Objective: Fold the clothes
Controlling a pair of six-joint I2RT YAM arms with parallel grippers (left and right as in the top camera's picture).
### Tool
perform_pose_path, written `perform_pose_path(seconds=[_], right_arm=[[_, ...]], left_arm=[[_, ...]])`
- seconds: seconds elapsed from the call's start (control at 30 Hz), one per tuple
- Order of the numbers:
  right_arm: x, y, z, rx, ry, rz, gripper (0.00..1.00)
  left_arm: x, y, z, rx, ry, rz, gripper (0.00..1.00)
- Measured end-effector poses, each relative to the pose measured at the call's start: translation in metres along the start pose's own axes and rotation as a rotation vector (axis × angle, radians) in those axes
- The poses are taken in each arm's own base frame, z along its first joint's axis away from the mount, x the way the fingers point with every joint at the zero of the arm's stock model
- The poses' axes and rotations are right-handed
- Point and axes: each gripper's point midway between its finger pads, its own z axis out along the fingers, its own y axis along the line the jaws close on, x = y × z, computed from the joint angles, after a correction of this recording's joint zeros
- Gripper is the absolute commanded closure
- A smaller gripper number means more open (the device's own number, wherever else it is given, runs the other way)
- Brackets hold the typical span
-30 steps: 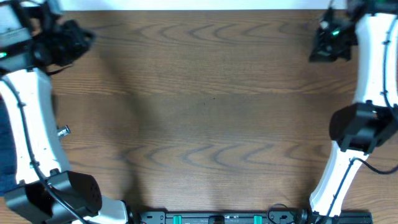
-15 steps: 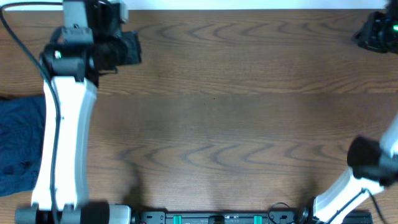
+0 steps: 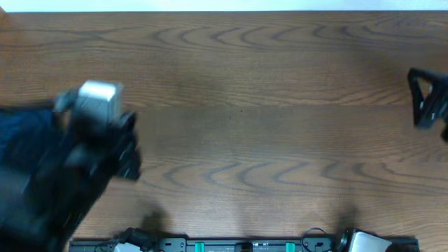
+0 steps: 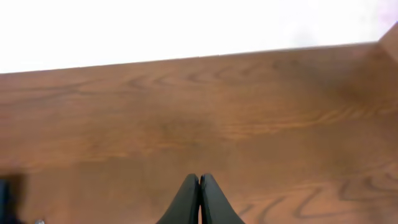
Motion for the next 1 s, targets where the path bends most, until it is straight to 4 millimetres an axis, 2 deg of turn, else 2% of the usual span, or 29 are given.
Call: perform_pose_path(seconds=[0.1, 0.23, 0.3, 0.4, 0.47, 0.5, 0.57, 1.0], right_arm=[[0.001, 0.009, -0.019, 0.002, -0.043, -0.015, 0.01], [0.003, 0.017, -0.037, 0.003, -0.082, -0.014, 0.01], [0.003, 0.019, -0.041, 0.003, -0.093, -0.015, 0.01], [0.004, 0.021, -0.046, 0.003, -0.103, -0.016, 0.01], [0.004, 0.021, -0.046, 0.003, -0.104, -0.016, 0.01], [0.004, 0.021, -0.046, 0.003, -0.104, -0.015, 0.01], [0.004, 0.021, -0.046, 0.004, -0.104, -0.012, 0.01], [0.004, 0.021, -0.046, 0.003, -0.103, -0.008, 0.01]], left_arm=[[0.020, 0.008, -0.033, -0.018, -0.015, -0.018, 0.92], [0.044, 0.018, -0.062, -0.041, -0.022, -0.032, 0.74], [0.051, 0.020, -0.069, -0.046, -0.022, -0.036, 0.68], [0.055, 0.023, -0.076, -0.056, -0.033, -0.039, 0.36], [0.056, 0.024, -0.076, -0.061, -0.032, -0.040, 0.27], [0.056, 0.024, -0.076, -0.062, -0.032, -0.045, 0.15], [0.056, 0.024, -0.076, -0.063, -0.031, -0.042, 0.02], [0.065, 0.027, -0.076, -0.076, 0.006, -0.042, 0.02]])
